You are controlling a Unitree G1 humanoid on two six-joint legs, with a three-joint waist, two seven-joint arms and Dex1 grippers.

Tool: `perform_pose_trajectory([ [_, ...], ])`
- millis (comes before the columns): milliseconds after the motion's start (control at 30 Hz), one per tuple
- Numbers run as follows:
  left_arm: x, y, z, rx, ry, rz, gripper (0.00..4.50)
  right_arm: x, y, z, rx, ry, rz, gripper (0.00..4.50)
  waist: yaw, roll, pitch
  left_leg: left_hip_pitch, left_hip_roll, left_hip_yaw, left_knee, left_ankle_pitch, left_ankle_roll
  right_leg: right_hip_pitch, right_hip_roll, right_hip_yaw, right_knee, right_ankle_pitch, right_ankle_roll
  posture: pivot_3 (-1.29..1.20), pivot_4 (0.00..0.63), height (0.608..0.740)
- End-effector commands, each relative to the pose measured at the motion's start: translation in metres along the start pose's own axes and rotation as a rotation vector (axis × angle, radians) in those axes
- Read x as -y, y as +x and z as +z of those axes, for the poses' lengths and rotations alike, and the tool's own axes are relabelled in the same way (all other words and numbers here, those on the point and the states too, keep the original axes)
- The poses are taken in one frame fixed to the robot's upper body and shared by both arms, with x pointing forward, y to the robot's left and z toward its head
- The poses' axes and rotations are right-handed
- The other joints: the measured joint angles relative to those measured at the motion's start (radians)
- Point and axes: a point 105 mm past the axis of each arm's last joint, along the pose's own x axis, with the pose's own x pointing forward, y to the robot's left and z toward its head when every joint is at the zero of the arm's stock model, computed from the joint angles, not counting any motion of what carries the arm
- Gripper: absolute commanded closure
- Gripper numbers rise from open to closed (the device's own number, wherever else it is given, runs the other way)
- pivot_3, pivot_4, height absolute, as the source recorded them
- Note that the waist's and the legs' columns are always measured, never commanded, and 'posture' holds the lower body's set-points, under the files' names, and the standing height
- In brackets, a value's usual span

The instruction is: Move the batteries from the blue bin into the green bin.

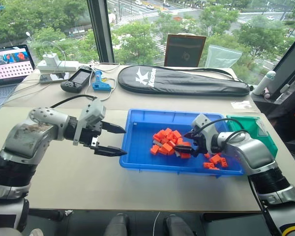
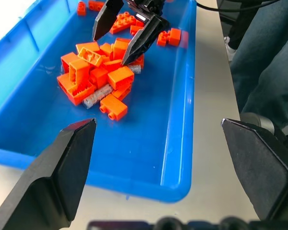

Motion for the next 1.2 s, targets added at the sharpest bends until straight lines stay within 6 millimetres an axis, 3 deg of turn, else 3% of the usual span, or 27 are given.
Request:
perform_pose_trajectory([
  [33,0.003,-0.006,0.008,0.013,0.046,0.01,0.0,0.002,-0.002,0.016,0.053,-0.044,-0.005,0.79,0.0,0.0,0.0,0.0,0.0,0.0,0.0,0.0,0.0,0.0,0.0,0.0,0.0,0.0,0.0,0.0,0.15,0.74],
  [200,0.0,-0.004,0.006,0.018,0.051,0.017,0.0,0.006,-0.008,0.02,0.068,-0.05,-0.018,2.37,0.001,0.0,0.0,0.0,0.0,0.0,0.0,0.0,0.0,0.0,0.0,0.0,0.0,0.0,0.0,0.0,0.15,0.74],
  [400,-0.005,0.0,0.008,0.031,0.071,0.031,0.0,0.019,-0.029,0.031,0.09,-0.081,-0.093,2.44,0.001,0.0,0.0,0.0,0.0,0.0,0.0,0.0,0.0,0.0,0.0,0.0,0.0,0.0,0.0,0.0,0.15,0.74],
  [567,-0.007,0.007,0.01,0.043,0.088,0.015,0.0,0.05,-0.062,0.028,0.034,-0.125,-0.263,2.44,0.003,0.0,0.0,0.0,0.0,0.0,0.0,0.0,0.0,0.0,0.0,0.0,0.0,0.0,0.0,0.0,0.15,0.74],
  [767,-0.008,0.01,0.009,0.042,0.098,0.009,0.0,0.072,-0.067,0.02,0.022,-0.063,-0.382,2.44,-0.004,0.0,0.0,0.0,0.0,0.0,0.0,0.0,0.0,0.0,0.0,0.0,0.0,0.0,0.0,0.0,0.15,0.74],
  [833,-0.009,0.012,0.009,0.043,0.104,0.009,0.0,0.079,-0.07,0.019,0.001,-0.094,-0.435,1.44,-0.004,0.0,0.0,0.0,0.0,0.0,0.0,0.0,0.0,0.0,0.001,0.001,0.001,0.0,0.0,0.0,0.15,0.74],
  [933,-0.008,0.013,0.01,0.045,0.106,0.008,0.0,0.078,-0.071,0.024,0.007,-0.109,-0.442,0.65,-0.003,0.0,0.0,0.0,0.0,0.0,0.0,0.0,0.0,0.0,0.0,0.001,0.0,0.0,0.0,0.0,0.15,0.74],
  [967,-0.008,0.013,0.01,0.044,0.106,0.008,0.0,0.076,-0.071,0.028,0.019,-0.112,-0.443,0.14,-0.003,0.0,0.0,0.0,0.0,0.0,0.0,0.0,0.0,0.0,0.0,0.001,0.0,0.0,0.0,0.0,0.15,0.74],
  [1067,-0.009,0.012,0.008,0.04,0.105,0.012,0.0,0.06,-0.068,0.045,0.064,-0.116,-0.398,0.06,-0.004,0.0,0.0,0.0,0.0,0.0,0.0,0.0,0.0,0.0,0.0,0.001,0.001,0.0,0.0,0.0,0.15,0.74],
  [1200,-0.01,0.013,0.008,0.041,0.103,0.016,0.0,0.023,-0.058,0.058,0.095,-0.087,-0.238,0.06,-0.003,0.0,0.0,0.0,0.0,0.0,0.0,0.0,0.0,0.0,0.001,0.001,0.001,0.0,0.0,0.0,0.15,0.74],
])
